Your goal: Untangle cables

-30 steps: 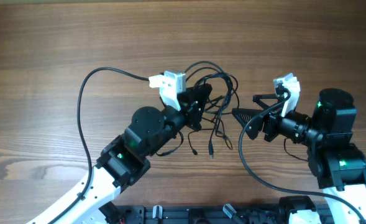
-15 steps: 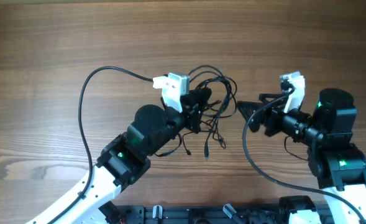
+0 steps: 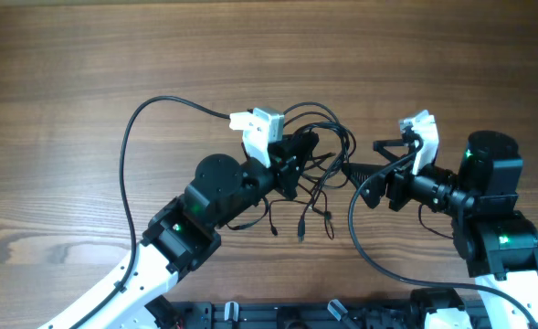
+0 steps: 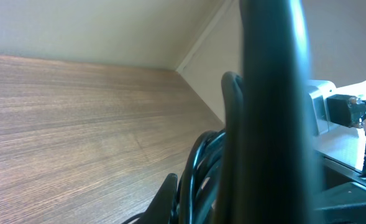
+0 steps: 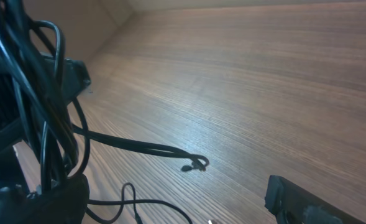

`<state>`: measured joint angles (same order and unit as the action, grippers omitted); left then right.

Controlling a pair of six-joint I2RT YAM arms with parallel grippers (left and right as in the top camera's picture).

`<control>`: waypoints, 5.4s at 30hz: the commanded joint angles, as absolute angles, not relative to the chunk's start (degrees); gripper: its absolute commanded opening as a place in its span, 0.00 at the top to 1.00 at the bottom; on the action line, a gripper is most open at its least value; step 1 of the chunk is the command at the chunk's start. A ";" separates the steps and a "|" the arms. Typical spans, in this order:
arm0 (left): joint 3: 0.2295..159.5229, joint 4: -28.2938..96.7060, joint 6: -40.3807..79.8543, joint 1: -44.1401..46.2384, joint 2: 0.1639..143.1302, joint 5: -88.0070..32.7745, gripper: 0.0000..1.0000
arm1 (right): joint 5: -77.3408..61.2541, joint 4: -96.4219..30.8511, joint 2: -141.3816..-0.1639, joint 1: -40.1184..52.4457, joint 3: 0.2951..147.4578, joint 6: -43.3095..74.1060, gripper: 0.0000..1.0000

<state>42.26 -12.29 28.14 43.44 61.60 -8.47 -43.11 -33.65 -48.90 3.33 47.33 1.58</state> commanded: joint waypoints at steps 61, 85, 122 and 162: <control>42.76 -13.15 26.11 45.87 64.27 -19.03 0.95 | -59.83 -25.54 -48.93 3.38 48.62 2.39 0.00; 42.76 -7.11 22.24 44.71 46.50 -25.50 0.91 | -11.42 -39.77 -48.93 3.38 48.62 21.45 0.14; 58.15 2.46 13.74 47.35 97.60 -11.44 0.00 | -4.29 -41.30 -48.93 3.38 48.62 32.16 0.00; 58.57 1.04 35.73 45.10 113.71 2.26 0.37 | -4.23 -41.23 -48.93 3.36 48.62 32.93 0.00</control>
